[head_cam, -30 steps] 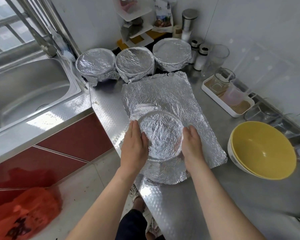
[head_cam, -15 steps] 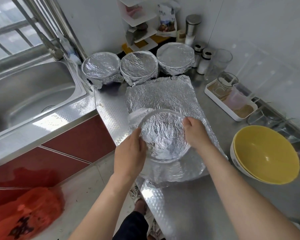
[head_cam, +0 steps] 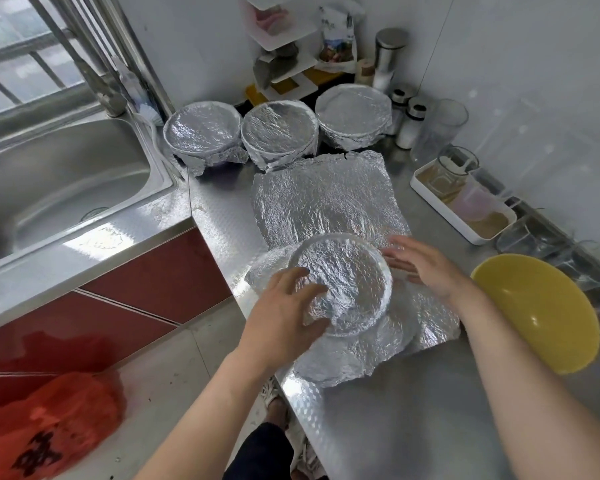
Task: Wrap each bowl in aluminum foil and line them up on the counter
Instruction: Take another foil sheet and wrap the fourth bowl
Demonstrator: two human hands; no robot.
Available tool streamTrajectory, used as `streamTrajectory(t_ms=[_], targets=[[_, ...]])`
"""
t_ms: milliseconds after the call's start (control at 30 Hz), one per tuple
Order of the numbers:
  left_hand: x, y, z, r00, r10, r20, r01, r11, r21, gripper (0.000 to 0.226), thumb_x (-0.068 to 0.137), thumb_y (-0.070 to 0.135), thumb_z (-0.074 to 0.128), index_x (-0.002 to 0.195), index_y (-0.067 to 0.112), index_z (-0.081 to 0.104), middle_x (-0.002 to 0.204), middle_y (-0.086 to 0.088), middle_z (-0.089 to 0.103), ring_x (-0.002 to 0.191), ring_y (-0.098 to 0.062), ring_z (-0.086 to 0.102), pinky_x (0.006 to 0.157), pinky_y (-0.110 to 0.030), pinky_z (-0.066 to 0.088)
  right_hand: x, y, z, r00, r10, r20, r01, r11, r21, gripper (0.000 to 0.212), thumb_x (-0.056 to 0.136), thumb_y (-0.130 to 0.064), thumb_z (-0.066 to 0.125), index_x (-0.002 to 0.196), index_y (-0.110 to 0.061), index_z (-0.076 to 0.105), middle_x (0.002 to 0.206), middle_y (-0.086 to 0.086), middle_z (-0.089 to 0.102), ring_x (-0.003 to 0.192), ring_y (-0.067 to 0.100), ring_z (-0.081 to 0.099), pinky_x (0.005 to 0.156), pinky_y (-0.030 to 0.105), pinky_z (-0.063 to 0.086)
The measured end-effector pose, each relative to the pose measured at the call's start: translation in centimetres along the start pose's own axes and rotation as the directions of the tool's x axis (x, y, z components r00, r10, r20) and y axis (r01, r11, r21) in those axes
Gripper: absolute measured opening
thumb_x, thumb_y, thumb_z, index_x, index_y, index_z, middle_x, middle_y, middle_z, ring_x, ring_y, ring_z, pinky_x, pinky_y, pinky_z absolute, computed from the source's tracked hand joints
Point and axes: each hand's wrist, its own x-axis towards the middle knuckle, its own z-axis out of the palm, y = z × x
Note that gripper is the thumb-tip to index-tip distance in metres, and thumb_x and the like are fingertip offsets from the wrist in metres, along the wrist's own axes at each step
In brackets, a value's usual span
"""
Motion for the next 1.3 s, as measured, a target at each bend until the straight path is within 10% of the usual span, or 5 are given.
streamTrajectory(t_ms=[267,733,900,1300], targets=[[0.2,0.1,1.6,0.987,0.112,0.114,-0.13,0.978,0.165,0.074,0.079,0.066,0.061,0.145,0.045,0.034,0.163,0.004,0.008,0.15,-0.017,-0.004,0.118,-0.046,-0.006,-1.7,3.3,1.3,1.0,0.0,0.031,0.004,0.991,-0.131,0.063,0.088,0.012,0.046,0.136,-0.028,0.044,0.119,-0.01,0.054,0.122,0.011,0.05,0.095,0.02,0.041],[0.4,4.6,4.2,0.982,0.178,-0.069,-0.166,0.974,0.153,0.049,0.086,0.054,0.054,0.127,0.028,0.056,0.146,-0.006,0.048,0.136,-0.028,0.041,0.116,-0.05,0.025,-2.9,5.4,4.6,0.898,-0.234,-0.372,0.119,0.945,-0.306,0.022,0.093,-0.01,0.053,0.097,-0.02,0.072,0.086,-0.003,0.072,0.076,0.013,0.063,0.068,0.022,0.047],[2.2,7.9,7.0,0.957,0.164,-0.241,-0.112,0.97,0.216,0.023,0.082,0.038,0.048,0.091,0.021,0.062,0.088,0.001,0.058,0.08,-0.022,0.055,0.067,-0.034,0.043,-2.8,5.7,4.8,0.88,-0.196,-0.433,0.116,0.972,-0.204,0.032,0.084,-0.007,0.059,0.059,-0.027,0.057,0.055,-0.012,0.059,0.053,-0.003,0.049,0.053,0.015,0.035],[3.5,7.9,8.4,0.953,0.196,-0.231,-0.158,0.973,0.17,0.024,0.08,0.023,0.042,0.096,0.015,0.058,0.075,0.0,0.053,0.063,-0.02,0.054,0.058,-0.031,0.043,-3.1,6.8,5.3,0.907,-0.1,-0.409,0.116,0.993,0.016,0.024,0.084,-0.01,0.056,0.08,-0.03,0.068,0.065,-0.009,0.069,0.06,0.002,0.057,0.06,0.032,0.049]])
